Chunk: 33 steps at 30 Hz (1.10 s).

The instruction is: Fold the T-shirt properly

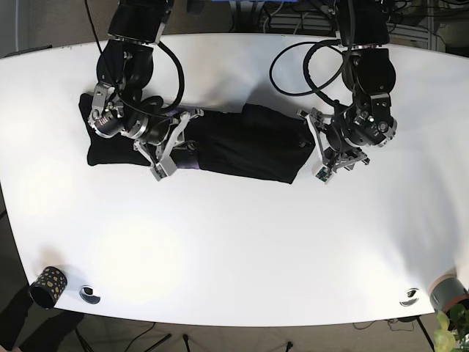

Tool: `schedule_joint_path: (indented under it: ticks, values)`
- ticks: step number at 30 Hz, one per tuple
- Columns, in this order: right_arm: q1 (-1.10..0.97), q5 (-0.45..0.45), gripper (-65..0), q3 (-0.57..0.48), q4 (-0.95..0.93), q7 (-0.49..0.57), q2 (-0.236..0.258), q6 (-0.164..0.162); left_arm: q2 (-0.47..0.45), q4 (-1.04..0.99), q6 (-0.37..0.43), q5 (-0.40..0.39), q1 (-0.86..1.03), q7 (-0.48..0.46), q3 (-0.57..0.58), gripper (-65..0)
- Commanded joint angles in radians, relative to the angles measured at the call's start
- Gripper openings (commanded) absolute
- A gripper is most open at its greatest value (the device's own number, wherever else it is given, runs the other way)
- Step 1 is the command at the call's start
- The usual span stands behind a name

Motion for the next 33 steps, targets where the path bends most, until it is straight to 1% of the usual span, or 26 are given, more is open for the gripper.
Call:
schedule_joint_path:
  ticks: [1, 3, 4, 7, 8, 11, 12, 13, 16, 19, 22, 25, 27, 29, 31, 32, 33]
  values:
    - [0.013, 0.015, -65.0, 0.001, -0.019, 0.041, 0.004, 0.006, -0.004, 0.021, 0.001, -0.006, -0.022, -0.015, -0.002, -27.9]
    - [0.013, 0.015, -65.0, 0.001, -0.051, 0.064, 0.013, 0.006, -0.002, 0.022, 0.001, -0.006, -0.026, -0.015, -0.002, -27.9]
    - [0.015, 0.017, -60.7, 0.001, -0.065, 0.075, 0.025, 0.006, -0.001, 0.025, 0.001, -0.006, -0.037, -0.014, -0.002, -27.9]
    - [0.021, 0.017, -42.8, 0.001, -0.077, 0.081, 0.038, 0.006, 0.001, 0.05, 0.001, -0.006, -0.053, -0.011, -0.002, -27.9]
    - [0.021, 0.026, -33.8, 0.001, -0.065, 0.081, 0.039, 0.006, 0.004, 0.064, 0.001, -0.006, -0.057, -0.011, -0.002, -27.9]
    - [0.013, 0.027, -18.5, 0.003, 0.024, 0.076, 0.065, 0.006, 0.032, 0.107, 0.001, -0.006, -0.068, -0.009, -0.002, -27.9]
    - [0.012, 0.027, -16.2, 0.004, 0.057, 0.072, 0.071, 0.006, 0.035, 0.125, 0.001, -0.006, -0.073, -0.008, -0.002, -27.9]
    - [0.01, 0.027, -15.4, 0.009, 0.08, 0.067, 0.075, 0.006, 0.038, 0.139, 0.001, -0.006, -0.076, -0.008, -0.002, -27.9]
    - [0.001, 0.027, -16.3, 0.085, 0.15, 0.041, 0.075, 0.006, 0.059, 0.174, 0.001, -0.006, -0.08, -0.009, -0.002, -27.9]
    - [0.007, 0.027, -16.6, 0.191, 0.162, -0.002, 0.076, 0.006, 0.087, 0.192, 0.001, -0.006, -0.099, -0.011, -0.002, -27.9]
    - [0.026, 0.027, -16.3, 0.322, 0.159, -0.051, 0.102, 0.006, 0.099, 0.215, 0.001, -0.006, -0.106, -0.012, -0.002, -27.9]
    - [0.029, 0.027, -16.3, 0.428, 0.158, -0.086, 0.113, 0.006, 0.099, 0.212, 0.007, -0.004, -0.123, -0.014, -0.002, -27.8]
    - [0.029, 0.027, -16.3, 0.507, 0.158, -0.106, 0.137, 0.006, 0.099, 0.163, 0.007, -0.004, -0.137, -0.014, -0.002, -27.8]
    - [0.029, 0.026, -16.3, 0.547, 0.155, -0.116, 0.154, 0.006, 0.093, 0.125, 0.007, -0.004, -0.146, -0.015, -0.002, -27.8]
    - [0.029, 0.026, -16.3, 0.589, 0.112, -0.123, 0.171, 0.006, 0.091, 0.074, 0.009, -0.004, -0.158, -0.018, -0.002, -27.8]
    - [0.029, 0.026, -16.3, 0.599, 0.087, -0.129, 0.183, 0.006, 0.091, 0.062, 0.009, -0.004, -0.161, -0.025, -0.004, -27.8]
    - [0.029, 0.026, -16.3, 0.619, 0.044, -0.134, 0.206, 0.006, 0.091, 0.044, 0.009, -0.004, -0.161, -0.045, -0.004, -27.8]
